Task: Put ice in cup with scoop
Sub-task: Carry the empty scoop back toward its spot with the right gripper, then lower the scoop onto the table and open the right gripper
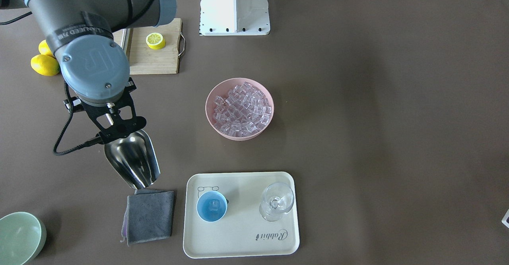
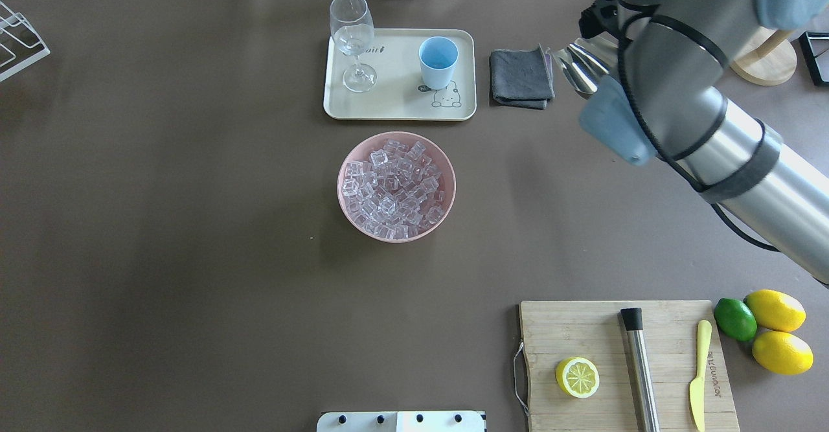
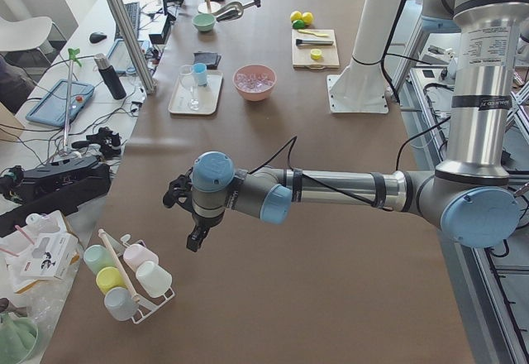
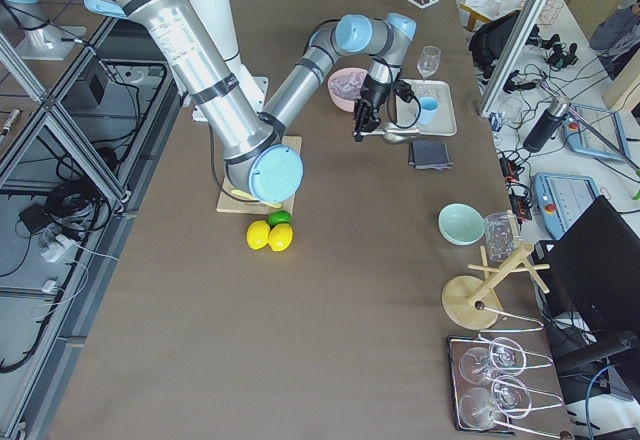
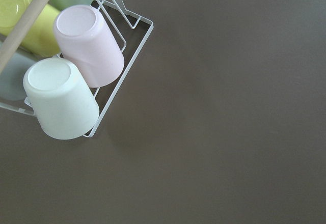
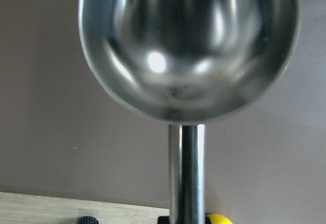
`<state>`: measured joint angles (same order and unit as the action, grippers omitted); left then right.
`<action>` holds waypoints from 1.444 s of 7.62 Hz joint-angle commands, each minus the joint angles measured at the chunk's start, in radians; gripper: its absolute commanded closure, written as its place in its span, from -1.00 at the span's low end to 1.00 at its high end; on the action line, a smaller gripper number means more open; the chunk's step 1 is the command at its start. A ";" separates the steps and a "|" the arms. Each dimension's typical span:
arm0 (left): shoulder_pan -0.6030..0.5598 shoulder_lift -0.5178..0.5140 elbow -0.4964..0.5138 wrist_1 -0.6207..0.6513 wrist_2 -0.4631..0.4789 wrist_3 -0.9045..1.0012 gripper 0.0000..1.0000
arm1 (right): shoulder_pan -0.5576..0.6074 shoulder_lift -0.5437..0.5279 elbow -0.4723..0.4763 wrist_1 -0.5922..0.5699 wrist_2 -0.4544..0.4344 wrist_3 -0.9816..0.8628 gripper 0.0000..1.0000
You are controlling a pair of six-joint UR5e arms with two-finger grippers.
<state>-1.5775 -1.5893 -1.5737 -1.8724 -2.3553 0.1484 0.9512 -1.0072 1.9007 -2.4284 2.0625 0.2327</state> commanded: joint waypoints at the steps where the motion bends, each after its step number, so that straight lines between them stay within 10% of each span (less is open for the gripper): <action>1: -0.001 -0.005 0.040 -0.002 -0.004 0.000 -0.99 | 0.052 -0.311 0.130 0.250 0.114 0.183 1.00; 4: -0.001 0.003 0.047 -0.001 -0.004 0.000 -0.99 | 0.055 -0.559 0.046 0.774 0.178 0.402 1.00; 11: 0.010 0.022 0.050 -0.005 -0.007 -0.003 -0.99 | 0.061 -0.677 -0.138 1.111 0.258 0.459 1.00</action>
<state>-1.5753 -1.5711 -1.5266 -1.8766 -2.3620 0.1461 1.0115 -1.6686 1.7794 -1.3419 2.3129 0.6901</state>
